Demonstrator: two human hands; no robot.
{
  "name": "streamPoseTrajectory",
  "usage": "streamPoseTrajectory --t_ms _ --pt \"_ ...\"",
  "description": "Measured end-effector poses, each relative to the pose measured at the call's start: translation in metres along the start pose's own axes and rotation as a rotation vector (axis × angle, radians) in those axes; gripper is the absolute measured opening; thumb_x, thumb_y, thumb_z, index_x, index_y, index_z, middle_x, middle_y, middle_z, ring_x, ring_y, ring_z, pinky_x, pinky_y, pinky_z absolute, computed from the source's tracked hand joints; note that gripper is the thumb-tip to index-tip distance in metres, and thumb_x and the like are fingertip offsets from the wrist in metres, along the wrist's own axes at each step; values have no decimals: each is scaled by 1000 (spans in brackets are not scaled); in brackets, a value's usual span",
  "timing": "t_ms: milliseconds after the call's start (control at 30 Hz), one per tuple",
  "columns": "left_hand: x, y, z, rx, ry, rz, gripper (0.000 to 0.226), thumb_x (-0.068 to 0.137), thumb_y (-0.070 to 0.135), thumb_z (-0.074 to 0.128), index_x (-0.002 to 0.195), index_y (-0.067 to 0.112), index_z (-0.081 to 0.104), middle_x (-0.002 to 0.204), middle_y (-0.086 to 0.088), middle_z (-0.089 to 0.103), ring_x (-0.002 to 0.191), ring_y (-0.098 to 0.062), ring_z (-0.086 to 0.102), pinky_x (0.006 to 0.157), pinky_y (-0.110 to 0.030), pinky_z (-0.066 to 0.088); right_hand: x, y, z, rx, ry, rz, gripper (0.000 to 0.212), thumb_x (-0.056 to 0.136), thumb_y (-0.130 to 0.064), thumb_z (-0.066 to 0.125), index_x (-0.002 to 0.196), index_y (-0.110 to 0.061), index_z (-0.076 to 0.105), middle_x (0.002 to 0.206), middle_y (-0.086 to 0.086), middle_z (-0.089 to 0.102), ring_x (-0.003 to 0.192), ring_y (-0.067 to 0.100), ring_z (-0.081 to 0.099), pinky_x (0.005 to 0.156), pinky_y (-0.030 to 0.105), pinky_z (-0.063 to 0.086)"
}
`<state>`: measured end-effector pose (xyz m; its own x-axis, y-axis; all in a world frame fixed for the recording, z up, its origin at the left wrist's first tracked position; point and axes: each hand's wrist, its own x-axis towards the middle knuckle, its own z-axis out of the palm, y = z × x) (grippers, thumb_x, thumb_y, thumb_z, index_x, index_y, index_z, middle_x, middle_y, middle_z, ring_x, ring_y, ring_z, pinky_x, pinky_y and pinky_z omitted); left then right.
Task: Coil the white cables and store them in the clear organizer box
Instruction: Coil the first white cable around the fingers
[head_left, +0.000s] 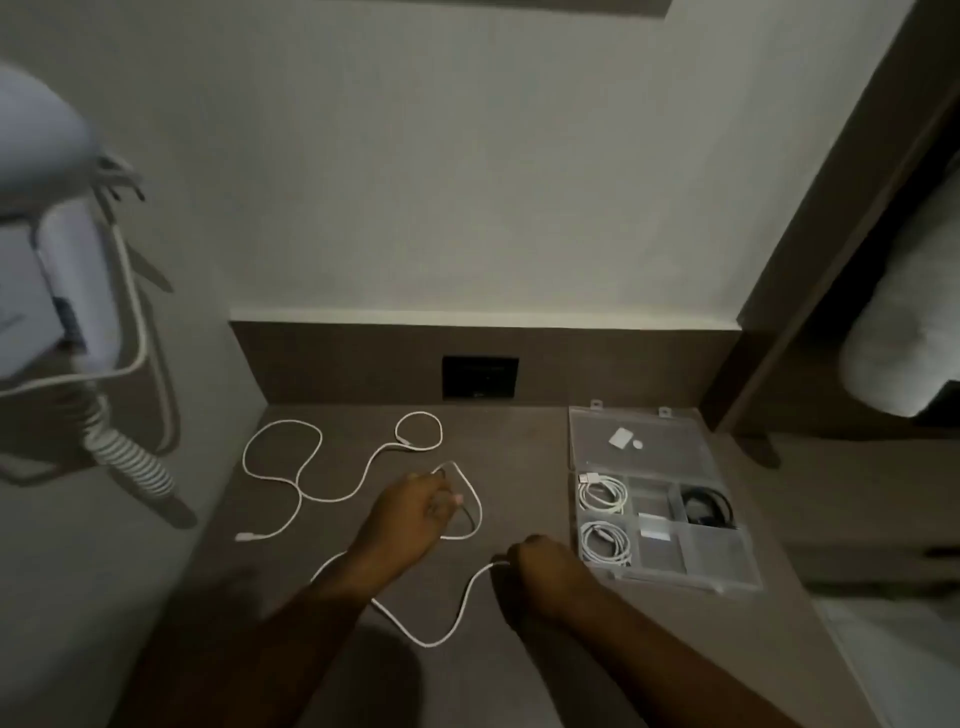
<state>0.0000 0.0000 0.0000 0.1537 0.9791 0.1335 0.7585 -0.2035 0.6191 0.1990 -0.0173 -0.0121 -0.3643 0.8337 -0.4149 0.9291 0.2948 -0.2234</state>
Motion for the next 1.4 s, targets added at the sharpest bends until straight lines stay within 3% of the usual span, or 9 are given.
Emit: streamPoseTrajectory --t_ms 233,400,500,733,833,933,1100,1233,1400 --pt "-36 8 47 -546 -188 -545 35 84 46 63 65 17 69 63 -8 70 54 -19 64 64 -36 52 -3 8 13 219 147 71 20 87 -16 51 79 -8 68 86 13 70 83 28 64 67 25 43" --pt "-40 38 53 -967 -441 -924 73 82 74 36 105 12 66 92 -4 73 79 -17 70 61 -24 57 -12 -4 -25 1150 187 253 8 80 6 64 81 13 68 58 15 59 47 20 51 44 22 41" --pt "-25 52 36 -1313 -419 -836 86 75 81 28 98 12 74 94 -8 73 80 -21 69 79 -31 52 -30 -24 -50 1381 157 178 14 80 8 67 93 13 62 56 12 60 42 16 49 37 22 40" --pt "6 86 -22 -1367 -413 -672 30 86 25 56 108 6 62 81 -9 76 59 -17 69 41 -20 45 -54 -49 -77 1460 291 36 12 80 10 69 73 1 63 53 6 63 44 15 60 46 25 55" --pt "12 93 -34 -1360 -449 -645 24 96 12 39 105 4 60 77 -10 74 60 -21 68 60 -31 54 -54 -30 -96 1399 382 -13 12 86 6 61 79 0 67 62 8 69 50 13 63 45 19 52" --pt "14 99 -50 -1298 -659 -619 34 97 7 31 118 0 57 113 -23 70 100 -32 70 89 -41 54 -36 -2 -134 1293 582 -106 24 90 -3 59 88 -23 71 85 -2 73 73 1 66 59 15 49" --pt "20 135 -73 -1147 -1089 -422 44 94 5 29 133 -5 46 136 -38 40 124 -46 46 98 -42 50 8 -2 -167 1264 -96 -531 33 94 -32 54 118 -16 68 129 -2 66 126 16 55 104 41 40" --pt "33 137 -93 -1096 -1131 -373 45 92 9 32 133 -1 48 131 -37 47 111 -40 64 89 -43 55 20 -14 -156 1259 -235 -518 54 82 -63 56 82 -11 72 79 2 72 78 16 67 78 28 52" --pt "36 119 -115 -1187 -975 -355 45 90 7 33 129 -3 52 118 -23 68 107 -35 68 89 -39 58 25 -8 -159 1311 176 -420 52 92 -48 50 50 -20 42 45 -5 40 44 10 38 52 22 40"
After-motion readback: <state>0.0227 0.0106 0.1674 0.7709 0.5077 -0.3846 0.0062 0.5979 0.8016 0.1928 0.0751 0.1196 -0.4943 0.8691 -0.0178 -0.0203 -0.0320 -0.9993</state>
